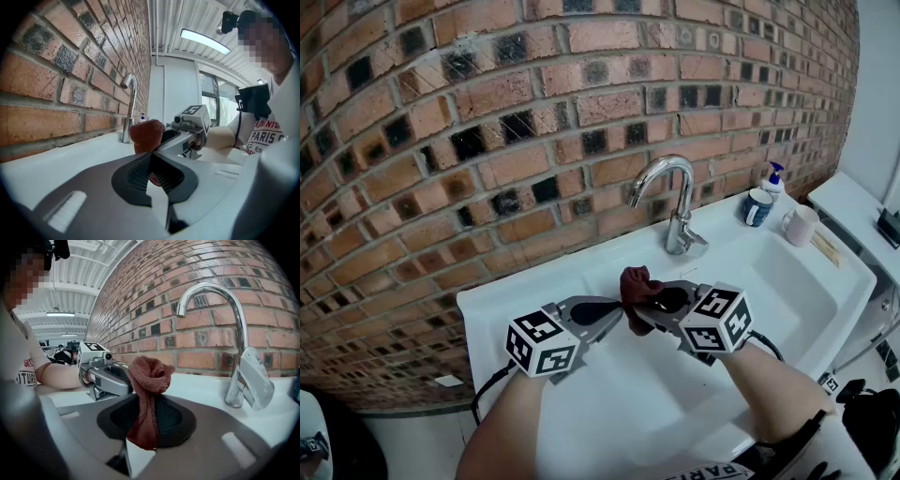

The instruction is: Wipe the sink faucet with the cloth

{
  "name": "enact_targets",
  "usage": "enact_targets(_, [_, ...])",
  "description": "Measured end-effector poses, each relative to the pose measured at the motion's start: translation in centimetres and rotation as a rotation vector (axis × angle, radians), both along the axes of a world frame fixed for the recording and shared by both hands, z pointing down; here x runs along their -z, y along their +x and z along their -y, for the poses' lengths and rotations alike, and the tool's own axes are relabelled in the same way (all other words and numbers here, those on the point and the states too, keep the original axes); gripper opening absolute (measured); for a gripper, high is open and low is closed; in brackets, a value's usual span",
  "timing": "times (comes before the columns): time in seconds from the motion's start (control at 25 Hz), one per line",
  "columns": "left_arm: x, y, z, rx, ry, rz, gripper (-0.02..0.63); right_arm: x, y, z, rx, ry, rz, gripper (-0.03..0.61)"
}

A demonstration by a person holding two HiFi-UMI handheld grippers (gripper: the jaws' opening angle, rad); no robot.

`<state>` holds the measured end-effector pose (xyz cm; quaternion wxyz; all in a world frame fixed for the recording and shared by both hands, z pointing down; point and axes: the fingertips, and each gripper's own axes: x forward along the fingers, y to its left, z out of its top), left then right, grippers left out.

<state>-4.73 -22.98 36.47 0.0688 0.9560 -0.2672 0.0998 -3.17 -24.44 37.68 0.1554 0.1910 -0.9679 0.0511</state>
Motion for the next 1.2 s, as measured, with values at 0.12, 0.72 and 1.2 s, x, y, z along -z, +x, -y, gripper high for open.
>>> enact_targets(0.12, [0.0, 0.1, 0.0, 0.000, 0.000, -0.004, 0.006, 0.4, 0.3, 0.1, -0.014, 0.014, -0.005, 0.092])
enact_targets(0.72, [-0.2, 0.2, -0.1, -0.001, -0.007, 0.000, 0.006, 13.9, 0.1, 2.2, -0.081, 0.268, 0.134, 0.092])
enact_targets(1.2, [-0.2, 0.3, -0.1, -0.005, -0.011, 0.006, 0.006, 17.8, -1.0, 5.0, -0.118, 0.237, 0.192, 0.092])
